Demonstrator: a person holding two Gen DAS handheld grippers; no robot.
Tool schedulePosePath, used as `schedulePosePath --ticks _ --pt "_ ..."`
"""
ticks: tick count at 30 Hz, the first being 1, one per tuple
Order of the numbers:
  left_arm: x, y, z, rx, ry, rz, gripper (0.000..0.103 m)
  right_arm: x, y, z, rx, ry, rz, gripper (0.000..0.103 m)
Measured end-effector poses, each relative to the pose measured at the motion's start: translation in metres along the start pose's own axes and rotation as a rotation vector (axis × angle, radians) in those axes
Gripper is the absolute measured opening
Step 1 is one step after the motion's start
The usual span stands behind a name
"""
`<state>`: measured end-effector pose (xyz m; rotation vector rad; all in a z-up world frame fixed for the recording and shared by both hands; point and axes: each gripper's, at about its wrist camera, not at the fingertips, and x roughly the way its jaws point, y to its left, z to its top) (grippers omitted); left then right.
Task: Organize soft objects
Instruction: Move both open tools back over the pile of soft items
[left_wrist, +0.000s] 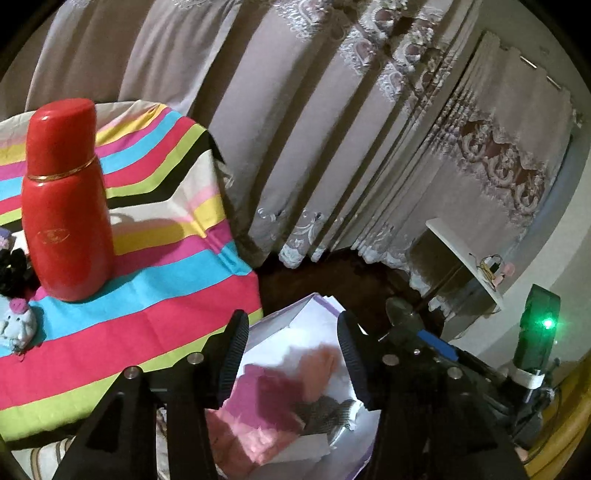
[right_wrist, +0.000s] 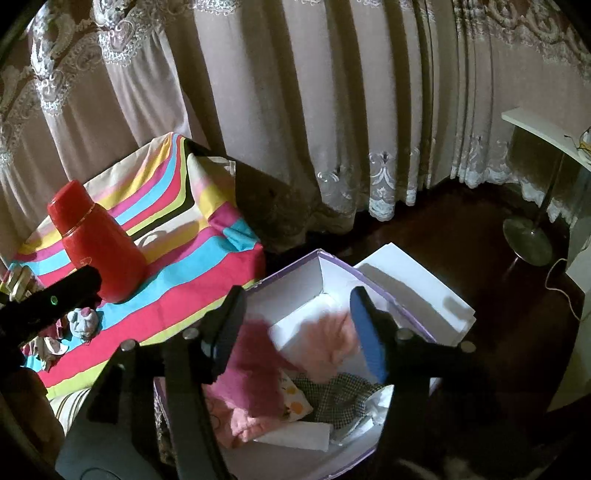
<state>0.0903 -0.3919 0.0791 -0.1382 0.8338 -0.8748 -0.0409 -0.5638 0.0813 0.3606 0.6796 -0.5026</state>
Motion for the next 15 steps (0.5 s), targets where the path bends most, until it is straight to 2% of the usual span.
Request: schedulePosePath --ticks 7,15 --pt "-0.017 0.019 0.006 -0.025 -0.033 0.027 0.051 -0.005 0.018 -0.002 -0.045 -0.002 0.037 0.062" --pt "-0.058 0.058 0.012 -0.045 -0.091 0.089 0.051 -0.008 0.064 -0.008 -0.12 0.008 0.107 0.062"
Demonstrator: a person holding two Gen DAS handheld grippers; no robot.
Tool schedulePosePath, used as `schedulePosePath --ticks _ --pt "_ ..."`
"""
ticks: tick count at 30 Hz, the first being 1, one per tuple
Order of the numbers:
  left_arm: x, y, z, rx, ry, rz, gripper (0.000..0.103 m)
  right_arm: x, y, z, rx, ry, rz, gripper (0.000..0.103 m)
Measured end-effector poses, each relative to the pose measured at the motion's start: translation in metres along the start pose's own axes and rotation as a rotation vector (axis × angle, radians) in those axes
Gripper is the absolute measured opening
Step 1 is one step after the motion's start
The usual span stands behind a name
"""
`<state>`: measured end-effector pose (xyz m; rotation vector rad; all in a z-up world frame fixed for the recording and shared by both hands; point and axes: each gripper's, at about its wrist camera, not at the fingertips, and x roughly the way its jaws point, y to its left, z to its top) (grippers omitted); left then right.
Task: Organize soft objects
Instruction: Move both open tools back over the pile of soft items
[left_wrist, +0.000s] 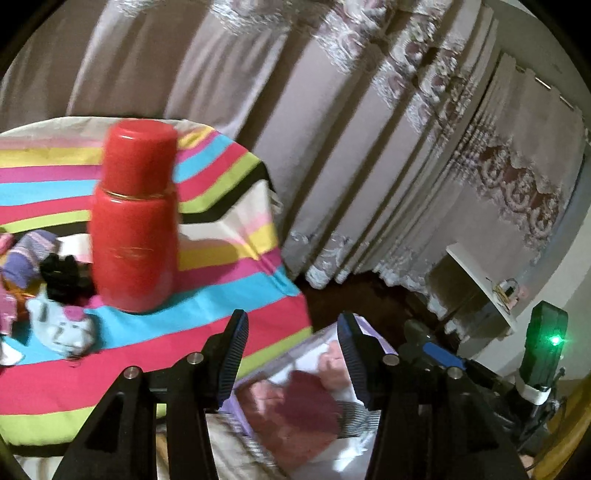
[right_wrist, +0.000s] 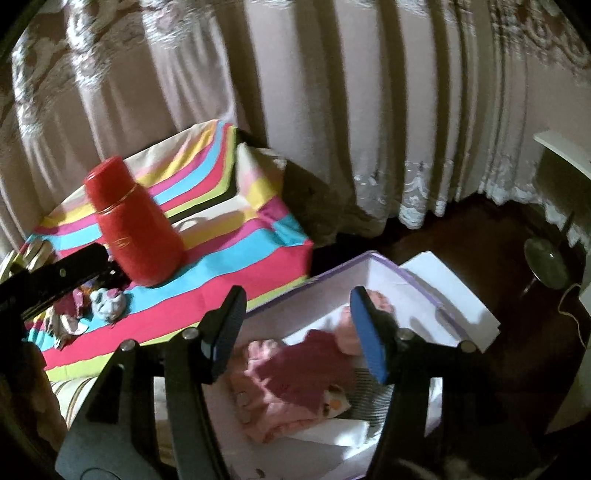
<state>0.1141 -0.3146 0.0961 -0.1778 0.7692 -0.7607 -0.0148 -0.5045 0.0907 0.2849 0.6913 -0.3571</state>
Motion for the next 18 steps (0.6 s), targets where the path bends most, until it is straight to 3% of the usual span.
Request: schedulePosePath --ticks 10,18 --pt "-0.047 0.086 0.012 -0.089 -0.075 0.123 0.052 0.007 0.078 0.008 -0.108 0.017 0.099 0.062" --pt "-0.088 0.155 0.024 -0.156 -0.185 0.288 0.052 0.01 0.142 0.029 -0.165 -0.016 0.166 0.065"
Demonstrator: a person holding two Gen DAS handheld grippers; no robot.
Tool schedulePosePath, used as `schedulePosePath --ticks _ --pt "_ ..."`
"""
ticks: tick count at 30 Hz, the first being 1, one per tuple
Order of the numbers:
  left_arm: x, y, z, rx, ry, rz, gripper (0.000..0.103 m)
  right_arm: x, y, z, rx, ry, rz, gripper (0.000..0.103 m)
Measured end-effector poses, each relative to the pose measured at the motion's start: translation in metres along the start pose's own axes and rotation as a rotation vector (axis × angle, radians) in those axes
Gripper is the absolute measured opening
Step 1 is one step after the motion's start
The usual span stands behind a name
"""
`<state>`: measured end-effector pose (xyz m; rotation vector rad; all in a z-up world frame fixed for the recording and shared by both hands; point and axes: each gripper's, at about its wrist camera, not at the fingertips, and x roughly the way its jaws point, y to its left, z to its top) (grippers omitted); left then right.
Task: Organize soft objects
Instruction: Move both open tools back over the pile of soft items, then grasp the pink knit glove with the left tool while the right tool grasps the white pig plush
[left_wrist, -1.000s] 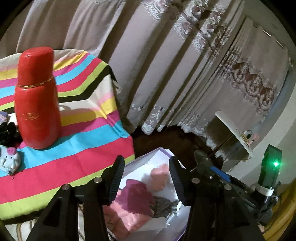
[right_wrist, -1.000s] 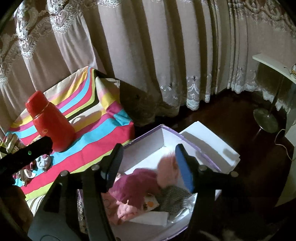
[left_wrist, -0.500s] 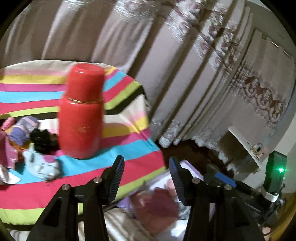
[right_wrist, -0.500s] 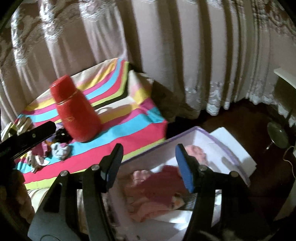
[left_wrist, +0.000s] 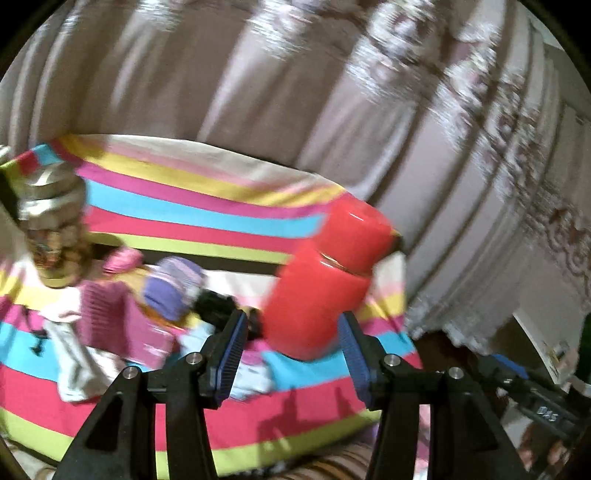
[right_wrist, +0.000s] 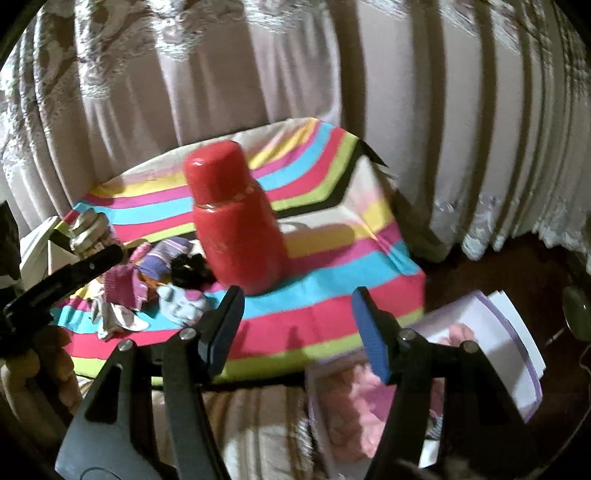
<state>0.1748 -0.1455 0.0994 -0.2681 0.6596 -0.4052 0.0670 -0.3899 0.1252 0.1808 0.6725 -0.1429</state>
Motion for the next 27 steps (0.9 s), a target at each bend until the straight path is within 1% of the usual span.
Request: schedulePosePath --ticks 4,10,17,20,23,27 --pt "-0.006 0.037 0.01 -0.071 -0.038 0.067 0.052 0.01 0.028 0.013 -0.023 -0.014 0.025 0.066" --pt "-0.017 0.079 0.022 -0.145 -0.09 0.133 0.052 0.031 0.074 0.031 -0.052 -0.017 0.079 0.068" --pt "-0.018 0.129 0.02 -0.27 -0.116 0.183 0.052 0.067 0.13 0.043 -0.081 -0.005 0.119 0.072" --pt "-0.016 0.144 0.017 -0.305 -0.119 0.2 0.052 0.093 0.152 0.038 -0.104 0.021 0.111 0.073" --pt "-0.012 0.16 0.013 -0.335 -0.118 0.219 0.052 0.119 0.168 0.023 -0.144 0.055 0.104 0.073" --pt "-0.003 0.18 0.003 -0.372 -0.108 0.244 0.052 0.15 0.174 -0.003 -0.19 0.106 0.061 0.073"
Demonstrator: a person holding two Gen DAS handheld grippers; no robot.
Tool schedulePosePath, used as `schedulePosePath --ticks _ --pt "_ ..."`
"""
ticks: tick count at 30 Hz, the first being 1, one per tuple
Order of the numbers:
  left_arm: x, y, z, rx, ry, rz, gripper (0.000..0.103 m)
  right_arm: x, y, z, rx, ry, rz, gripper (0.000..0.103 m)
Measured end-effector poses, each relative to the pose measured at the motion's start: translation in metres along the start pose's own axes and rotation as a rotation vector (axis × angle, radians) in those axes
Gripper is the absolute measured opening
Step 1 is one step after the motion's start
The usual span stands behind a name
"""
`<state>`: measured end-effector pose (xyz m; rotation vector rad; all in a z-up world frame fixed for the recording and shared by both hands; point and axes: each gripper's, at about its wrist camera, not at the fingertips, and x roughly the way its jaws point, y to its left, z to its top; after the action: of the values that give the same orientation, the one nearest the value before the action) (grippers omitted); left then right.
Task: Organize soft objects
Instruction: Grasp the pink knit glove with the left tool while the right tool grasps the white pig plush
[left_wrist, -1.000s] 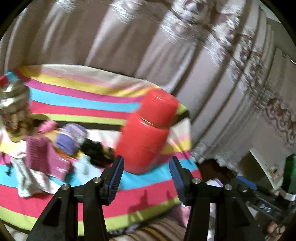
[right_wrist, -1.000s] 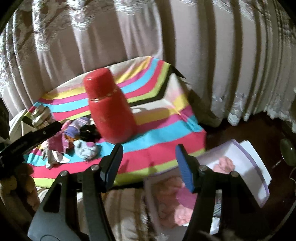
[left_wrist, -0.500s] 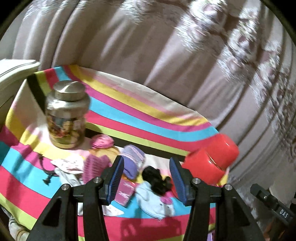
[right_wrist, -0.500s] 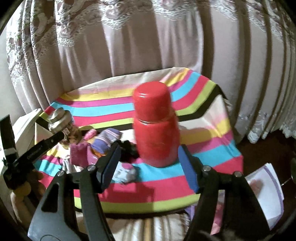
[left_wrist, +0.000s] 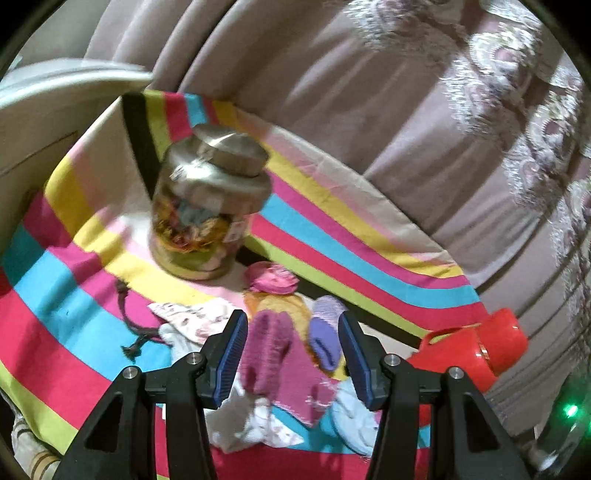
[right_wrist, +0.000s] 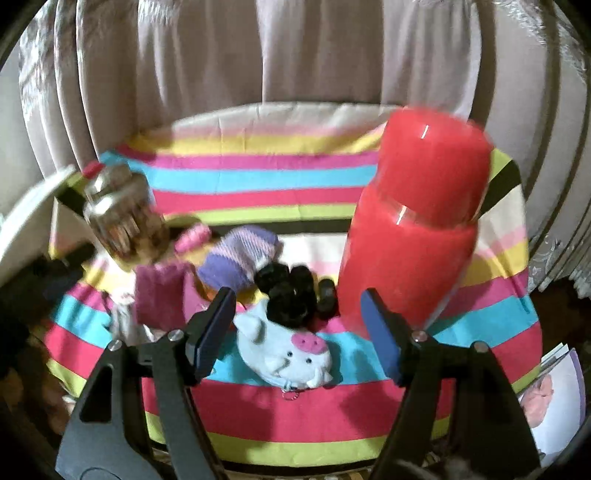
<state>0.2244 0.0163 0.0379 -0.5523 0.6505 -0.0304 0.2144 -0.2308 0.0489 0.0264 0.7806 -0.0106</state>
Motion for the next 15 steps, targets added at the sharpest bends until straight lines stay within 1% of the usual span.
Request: schedulePosePath --ticks 3,6,10,13,15 --pt "0.013 0.014 -0.007 -0.017 0.022 0.031 0.052 0.023 0.003 -0.016 -0.037 0.053 -0.022 0.073" --pt "0.024 0.019 -0.013 -0.021 0.045 0.038 0.052 0.041 0.006 -0.027 -0.081 0.089 -0.041 0.073" --pt "0.036 0.014 -0.019 0.033 0.069 0.042 0.052 0.059 0.01 -0.037 -0.118 0.132 -0.022 0.073" --pt "0.046 0.008 -0.025 0.073 0.104 0.052 0.052 0.067 0.008 -0.039 -0.114 0.155 -0.005 0.073" --pt "0.052 0.007 -0.03 0.077 0.134 0.05 0.052 0.075 0.005 -0.042 -0.099 0.18 0.007 0.073"
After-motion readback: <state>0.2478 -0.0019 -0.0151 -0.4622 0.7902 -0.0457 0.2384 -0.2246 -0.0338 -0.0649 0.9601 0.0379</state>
